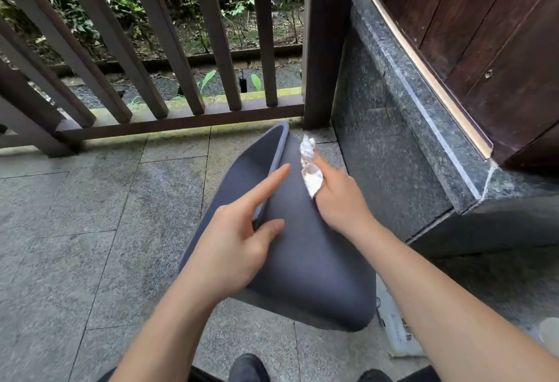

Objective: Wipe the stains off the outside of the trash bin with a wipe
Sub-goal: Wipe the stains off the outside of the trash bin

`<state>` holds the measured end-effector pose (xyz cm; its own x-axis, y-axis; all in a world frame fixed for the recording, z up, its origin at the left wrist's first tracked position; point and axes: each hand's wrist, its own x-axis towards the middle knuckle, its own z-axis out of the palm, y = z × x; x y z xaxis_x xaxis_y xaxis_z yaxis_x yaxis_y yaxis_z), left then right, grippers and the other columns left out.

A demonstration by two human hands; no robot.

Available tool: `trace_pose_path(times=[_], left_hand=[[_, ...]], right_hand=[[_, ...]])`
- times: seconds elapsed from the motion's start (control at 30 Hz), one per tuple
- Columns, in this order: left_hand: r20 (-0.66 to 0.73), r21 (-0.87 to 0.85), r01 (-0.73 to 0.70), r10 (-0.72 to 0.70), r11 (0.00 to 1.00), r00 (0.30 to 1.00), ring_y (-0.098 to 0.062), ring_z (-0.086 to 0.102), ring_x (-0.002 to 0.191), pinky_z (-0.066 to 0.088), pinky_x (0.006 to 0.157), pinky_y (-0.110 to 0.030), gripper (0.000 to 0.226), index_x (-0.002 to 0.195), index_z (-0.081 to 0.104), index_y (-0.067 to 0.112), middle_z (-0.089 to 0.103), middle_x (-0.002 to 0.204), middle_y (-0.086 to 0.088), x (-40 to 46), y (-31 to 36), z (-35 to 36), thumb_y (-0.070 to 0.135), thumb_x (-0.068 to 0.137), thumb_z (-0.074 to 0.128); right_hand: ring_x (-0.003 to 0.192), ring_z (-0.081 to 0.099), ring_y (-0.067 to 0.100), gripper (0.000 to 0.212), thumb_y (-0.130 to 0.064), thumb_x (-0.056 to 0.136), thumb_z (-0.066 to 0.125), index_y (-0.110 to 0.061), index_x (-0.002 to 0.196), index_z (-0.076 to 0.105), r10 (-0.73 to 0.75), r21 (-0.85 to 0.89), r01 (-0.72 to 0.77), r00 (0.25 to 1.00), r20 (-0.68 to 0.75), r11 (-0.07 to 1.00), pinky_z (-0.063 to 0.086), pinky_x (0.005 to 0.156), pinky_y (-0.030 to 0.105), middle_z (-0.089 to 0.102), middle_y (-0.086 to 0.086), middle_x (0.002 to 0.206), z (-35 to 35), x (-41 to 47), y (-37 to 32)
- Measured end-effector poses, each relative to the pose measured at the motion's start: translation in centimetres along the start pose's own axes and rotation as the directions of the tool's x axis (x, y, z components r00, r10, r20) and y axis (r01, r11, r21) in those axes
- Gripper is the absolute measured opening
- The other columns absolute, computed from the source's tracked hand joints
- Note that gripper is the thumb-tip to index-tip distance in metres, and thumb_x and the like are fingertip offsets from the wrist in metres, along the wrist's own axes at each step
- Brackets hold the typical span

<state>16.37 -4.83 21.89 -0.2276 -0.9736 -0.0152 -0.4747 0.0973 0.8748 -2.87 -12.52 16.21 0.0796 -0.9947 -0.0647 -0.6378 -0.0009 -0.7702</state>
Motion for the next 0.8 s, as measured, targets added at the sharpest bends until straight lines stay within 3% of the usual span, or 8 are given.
trace_pose_path(times=[0.13, 0.23, 0.37, 0.43, 0.5, 0.6, 0.7, 0.8], left_hand=[[0.049, -0.14, 0.054, -0.048, 0.989, 0.998, -0.022, 0.05, 0.075, 0.056, 0.071, -0.063, 0.063, 0.138, 0.048, 0.064, 0.067, 0.11, -0.036, 0.0, 0.5, 0.2, 0.023, 0.091, 0.058], [0.057, -0.163, 0.056, -0.047, 0.985, 0.997, -0.023, 0.054, 0.08, 0.053, 0.077, -0.069, 0.061, 0.137, 0.049, 0.063, 0.066, 0.116, -0.034, 0.1, 0.9, 0.8, 0.026, 0.089, 0.058], [0.02, -0.109, 0.046, -0.044, 0.993, 0.999, -0.018, 0.046, 0.066, 0.053, 0.061, -0.046, 0.062, 0.14, 0.048, 0.06, 0.071, 0.1, -0.028, 0.3, 0.3, 1.1, 0.018, 0.096, 0.063], [-0.011, -0.091, 0.02, -0.021, 0.996, 1.0, -0.011, 0.038, 0.053, 0.038, 0.051, -0.026, 0.062, 0.14, 0.052, 0.054, 0.07, 0.067, 0.007, 0.1, -0.1, 0.9, 0.01, 0.098, 0.063], [-0.022, -0.073, 0.018, -0.019, 0.997, 1.0, -0.006, 0.034, 0.046, 0.033, 0.047, -0.019, 0.062, 0.142, 0.052, 0.051, 0.06, 0.055, 0.021, 0.0, -0.2, 0.8, 0.008, 0.099, 0.062], [-0.023, -0.084, 0.016, -0.018, 0.996, 1.0, -0.005, 0.032, 0.043, 0.032, 0.045, -0.018, 0.064, 0.144, 0.049, 0.051, 0.053, 0.048, 0.018, 0.0, -0.2, 0.8, 0.008, 0.099, 0.062], [-0.036, -0.087, 0.017, -0.02, 0.996, 0.999, 0.001, 0.036, 0.038, 0.033, 0.042, -0.01, 0.064, 0.146, 0.049, 0.046, 0.056, 0.047, 0.023, 0.0, 0.3, 0.9, 0.004, 0.099, 0.062], [-0.072, -0.109, 0.032, -0.04, 0.994, 0.997, -0.017, 0.07, 0.061, 0.06, 0.065, -0.028, 0.066, 0.143, 0.051, 0.05, 0.077, 0.079, 0.016, 0.3, 0.8, 1.0, 0.003, 0.098, 0.062]], right_hand=[[0.141, 0.036, 0.036, 0.056, -0.018, 0.097, 0.034, -0.03, 0.151, 0.036, 0.049, 0.054, -0.048, 0.999, -0.013, 0.997, 0.021, 0.119, 0.047, 0.054, 0.004, 0.145, -0.4, 0.1, 0.5], [0.105, 0.059, 0.021, 0.037, -0.03, 0.103, 0.039, -0.034, 0.135, 0.057, 0.113, 0.12, -0.104, 0.991, -0.068, 0.987, 0.045, 0.085, 0.032, 0.069, -0.005, 0.114, -1.2, 0.9, 1.5], [0.085, 0.047, 0.018, 0.017, -0.027, 0.101, 0.043, -0.026, 0.094, 0.058, 0.228, 0.094, -0.214, 0.954, -0.193, 0.972, 0.035, 0.071, 0.028, 0.056, -0.004, 0.09, -2.8, 1.4, 4.0], [0.08, 0.052, 0.02, 0.019, -0.027, 0.1, 0.046, -0.025, 0.095, 0.064, 0.222, 0.129, -0.19, 0.921, -0.32, 0.973, 0.037, 0.068, 0.029, 0.059, -0.003, 0.082, -4.3, 1.4, 4.7], [0.086, 0.062, 0.025, 0.017, -0.025, 0.099, 0.046, -0.032, 0.097, 0.063, 0.219, 0.151, -0.174, 0.902, -0.372, 0.973, 0.043, 0.069, 0.03, 0.069, -0.001, 0.09, -5.7, 1.6, 5.2], [0.102, 0.065, 0.021, 0.037, -0.021, 0.101, 0.047, -0.035, 0.134, 0.056, 0.197, 0.143, -0.154, 0.912, -0.359, 0.978, 0.05, 0.083, 0.035, 0.069, 0.0, 0.122, -6.3, 1.0, 5.0], [0.106, 0.064, 0.024, 0.056, -0.015, 0.095, 0.051, -0.04, 0.145, 0.043, -0.027, -0.026, 0.022, 0.972, -0.233, 0.999, 0.048, 0.082, 0.031, 0.067, 0.005, 0.126, -4.4, -0.9, 2.7], [0.137, 0.047, 0.023, 0.062, -0.005, 0.093, 0.051, -0.025, 0.151, 0.039, -0.301, -0.142, 0.295, 0.953, -0.023, 0.945, 0.036, 0.113, 0.039, 0.049, 0.007, 0.15, -0.1, -3.2, -0.3]])
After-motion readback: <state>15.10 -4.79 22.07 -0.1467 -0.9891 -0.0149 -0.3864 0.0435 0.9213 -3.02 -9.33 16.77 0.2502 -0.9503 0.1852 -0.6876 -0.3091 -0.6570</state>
